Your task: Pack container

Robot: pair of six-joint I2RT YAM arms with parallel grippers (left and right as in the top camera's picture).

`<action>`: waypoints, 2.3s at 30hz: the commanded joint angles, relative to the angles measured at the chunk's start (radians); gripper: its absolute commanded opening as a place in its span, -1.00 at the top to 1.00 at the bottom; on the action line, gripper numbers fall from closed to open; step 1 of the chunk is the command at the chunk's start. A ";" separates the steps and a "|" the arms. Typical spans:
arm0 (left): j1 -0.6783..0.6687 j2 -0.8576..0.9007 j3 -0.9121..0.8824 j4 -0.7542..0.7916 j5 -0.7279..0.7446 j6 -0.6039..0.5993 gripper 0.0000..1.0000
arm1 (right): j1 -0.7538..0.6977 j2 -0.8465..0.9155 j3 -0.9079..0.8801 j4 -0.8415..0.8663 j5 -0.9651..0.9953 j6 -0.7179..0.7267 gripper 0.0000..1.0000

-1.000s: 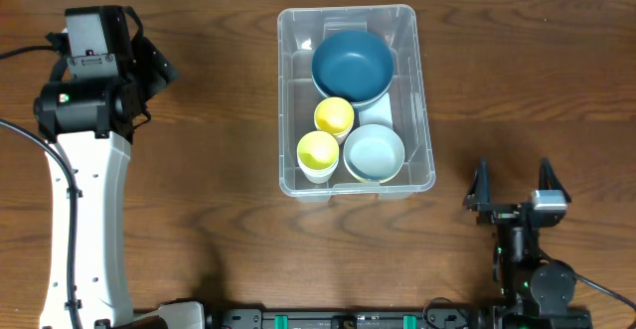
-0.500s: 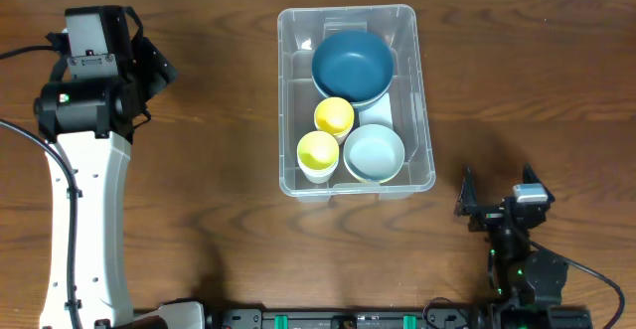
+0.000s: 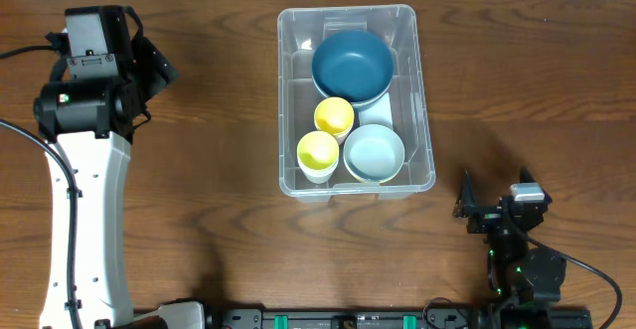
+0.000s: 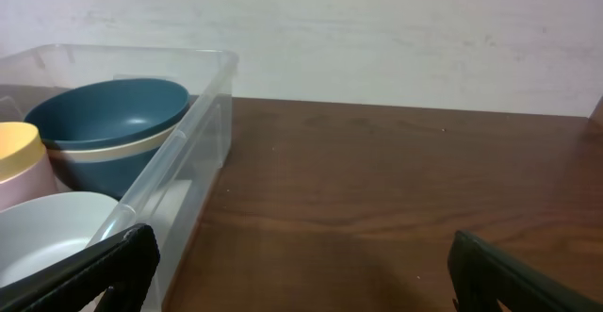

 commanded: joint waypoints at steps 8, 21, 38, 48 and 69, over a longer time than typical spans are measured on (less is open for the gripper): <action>0.002 -0.002 0.015 -0.003 -0.011 0.006 -0.96 | -0.010 -0.009 -0.002 -0.003 -0.007 0.014 -0.98; 0.002 -0.002 0.015 -0.003 -0.011 0.006 -0.96 | -0.010 -0.009 -0.002 -0.003 -0.007 0.014 -0.98; 0.005 -0.141 0.012 -0.037 -0.012 0.006 -0.96 | -0.010 -0.009 -0.002 -0.003 -0.007 0.014 -0.99; 0.003 -0.728 0.012 -0.219 0.072 0.006 -0.96 | -0.010 -0.008 -0.002 -0.003 -0.007 0.014 -0.98; -0.029 -1.369 -0.246 -0.599 0.071 -0.039 -0.96 | -0.010 -0.008 -0.002 -0.003 -0.007 0.014 -0.99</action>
